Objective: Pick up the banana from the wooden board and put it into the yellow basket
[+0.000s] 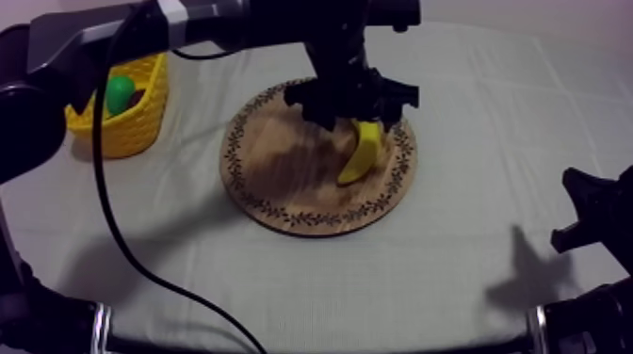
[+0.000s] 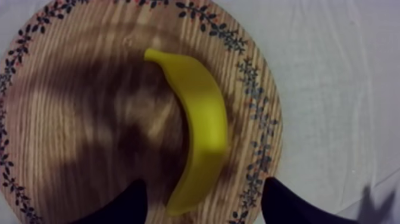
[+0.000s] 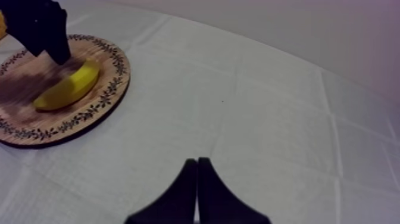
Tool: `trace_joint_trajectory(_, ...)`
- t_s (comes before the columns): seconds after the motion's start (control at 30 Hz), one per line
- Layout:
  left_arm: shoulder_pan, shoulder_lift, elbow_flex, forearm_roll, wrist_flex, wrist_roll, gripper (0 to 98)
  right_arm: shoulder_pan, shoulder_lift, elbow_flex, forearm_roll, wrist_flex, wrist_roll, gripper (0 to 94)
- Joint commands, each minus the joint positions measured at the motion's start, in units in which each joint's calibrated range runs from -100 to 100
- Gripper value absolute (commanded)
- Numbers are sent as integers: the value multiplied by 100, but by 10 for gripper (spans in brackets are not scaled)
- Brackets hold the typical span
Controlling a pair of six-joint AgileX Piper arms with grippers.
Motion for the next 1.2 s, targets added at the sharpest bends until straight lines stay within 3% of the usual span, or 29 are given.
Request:
trace_joint_trajectory(0.0,-15,88,-48,41,45,-19,701,1,0,-3,1,3,2,3)
trace_joint_trajectory(0.63,-92,1179,-1371,490,955,-140,703,1,0,-3,1,3,-1,3)
trace_joint_trajectory(1.17,-230,1881,-2163,809,1793,-359,599,1,0,-3,1,3,2,3)
